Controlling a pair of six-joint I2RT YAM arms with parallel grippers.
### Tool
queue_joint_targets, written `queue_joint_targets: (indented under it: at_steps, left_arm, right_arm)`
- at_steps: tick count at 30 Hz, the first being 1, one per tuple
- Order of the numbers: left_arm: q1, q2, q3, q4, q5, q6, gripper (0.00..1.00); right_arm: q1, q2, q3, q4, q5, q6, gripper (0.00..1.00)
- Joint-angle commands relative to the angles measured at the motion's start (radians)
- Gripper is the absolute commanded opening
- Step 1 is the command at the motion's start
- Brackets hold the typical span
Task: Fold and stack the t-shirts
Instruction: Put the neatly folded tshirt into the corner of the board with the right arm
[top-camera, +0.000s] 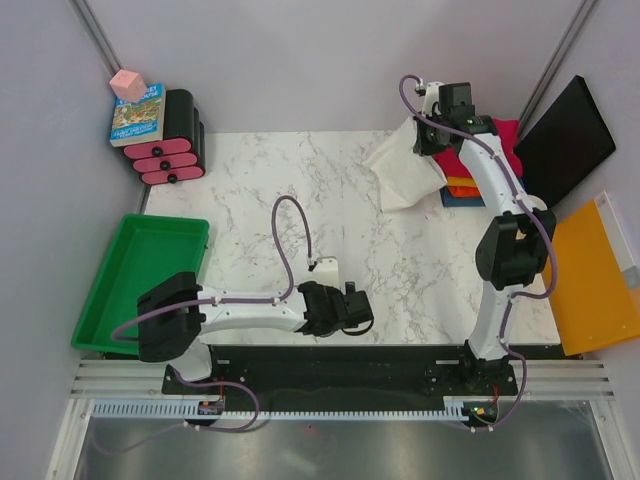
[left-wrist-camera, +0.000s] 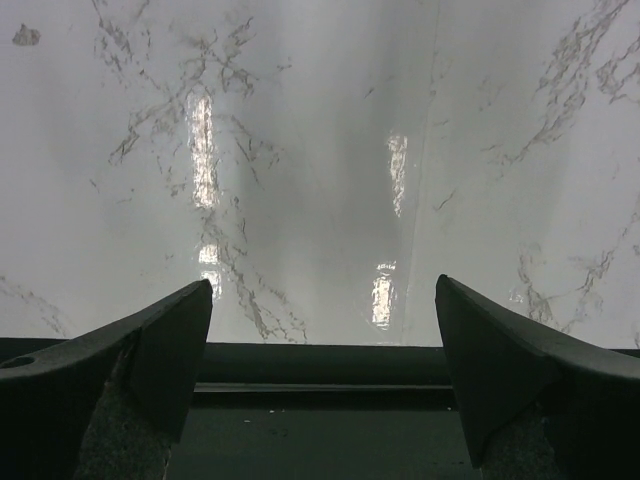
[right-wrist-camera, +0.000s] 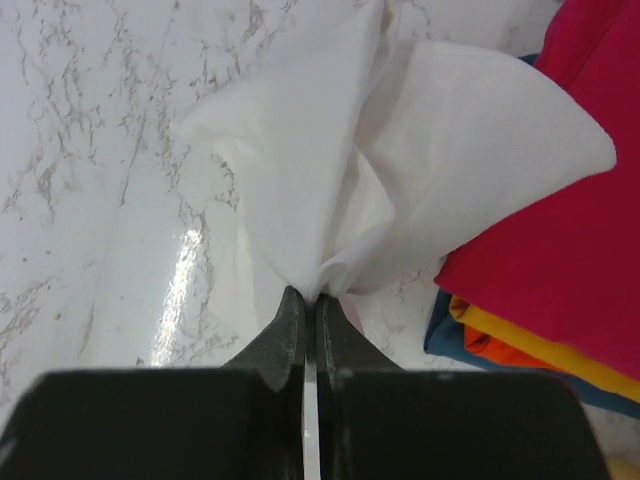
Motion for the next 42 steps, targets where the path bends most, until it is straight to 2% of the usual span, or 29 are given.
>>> queue_joint_targets:
  at_steps: [1,12,18,25,42]
  left_arm:
    - [-0.03,0.021,0.03,-0.077,-0.052,-0.155,0.99]
    - [-0.116,0.111,0.071,-0.154,-0.026,-0.276,0.99]
    - [-0.149,0.177,0.117,-0.155,-0.02,-0.293,1.0]
    - [-0.162,0.223,0.162,-0.154,-0.017,-0.278,1.0]
    - [-0.182,0.258,0.183,-0.151,0.011,-0.284,1.0]
  right_arm:
    - [-0.01,0.075,0.191,-0.038,0.054,-0.037,0.0]
    - [-0.014,0.216,0.405,-0.052,0.203,-0.201,0.0]
    - [-0.057,0.265,0.5,-0.048,0.257,-0.258,0.0]
    - [-0.106,0.195,0.43,0.024,0.238,-0.261,0.0]
    - [-0.172,0.098,0.445,0.087,0.205,-0.226,0.0]
